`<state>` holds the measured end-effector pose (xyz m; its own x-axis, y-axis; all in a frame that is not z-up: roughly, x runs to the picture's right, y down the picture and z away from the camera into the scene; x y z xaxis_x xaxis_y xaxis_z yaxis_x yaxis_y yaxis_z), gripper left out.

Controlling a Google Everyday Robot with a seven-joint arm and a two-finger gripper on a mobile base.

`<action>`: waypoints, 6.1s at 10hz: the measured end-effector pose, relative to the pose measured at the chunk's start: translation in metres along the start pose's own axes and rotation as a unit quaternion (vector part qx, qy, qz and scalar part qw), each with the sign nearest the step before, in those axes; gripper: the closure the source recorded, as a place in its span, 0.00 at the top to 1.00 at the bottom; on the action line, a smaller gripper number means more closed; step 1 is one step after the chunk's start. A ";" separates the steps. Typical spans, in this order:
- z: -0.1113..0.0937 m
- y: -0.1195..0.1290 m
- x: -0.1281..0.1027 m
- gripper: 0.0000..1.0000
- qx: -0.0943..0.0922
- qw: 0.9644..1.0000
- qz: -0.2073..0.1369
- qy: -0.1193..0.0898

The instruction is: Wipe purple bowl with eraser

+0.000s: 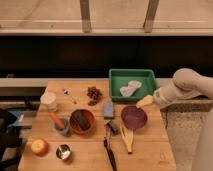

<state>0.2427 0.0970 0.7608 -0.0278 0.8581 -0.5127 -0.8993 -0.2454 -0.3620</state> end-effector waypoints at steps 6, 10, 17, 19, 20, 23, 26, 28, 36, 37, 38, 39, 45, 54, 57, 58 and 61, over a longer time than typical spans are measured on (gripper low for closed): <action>0.000 0.000 0.000 0.70 0.000 1.000 0.000 0.000; 0.000 0.000 0.000 0.70 0.000 1.000 0.000 0.000; 0.000 0.000 0.000 0.70 0.000 1.000 0.000 0.000; 0.000 0.000 0.000 0.70 0.000 1.000 0.000 0.000; 0.000 0.000 0.000 0.70 0.000 1.000 0.000 0.000; -0.005 0.014 -0.009 0.70 0.019 0.999 -0.048 0.000; 0.007 0.064 -0.020 0.70 0.033 0.991 -0.129 0.015; 0.028 0.121 -0.023 0.70 0.042 0.976 -0.211 0.032; 0.084 0.257 0.013 0.70 0.050 0.921 -0.380 0.068; 0.084 0.258 0.013 0.70 0.050 0.921 -0.381 0.068; 0.084 0.259 0.013 0.70 0.049 0.921 -0.381 0.068; 0.085 0.259 0.013 0.70 0.046 0.920 -0.382 0.067; 0.138 0.327 0.005 0.70 -0.024 0.906 -0.417 0.064; 0.213 0.346 0.026 0.70 -0.059 0.892 -0.436 0.106; 0.202 0.327 0.014 0.70 -0.036 0.902 -0.422 0.086; 0.197 0.323 0.012 0.70 -0.030 0.904 -0.418 0.082; 0.200 0.314 0.014 0.70 -0.022 0.910 -0.407 0.081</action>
<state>-0.1270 0.1222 0.7956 0.7075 0.6865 -0.1679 -0.5746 0.4204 -0.7022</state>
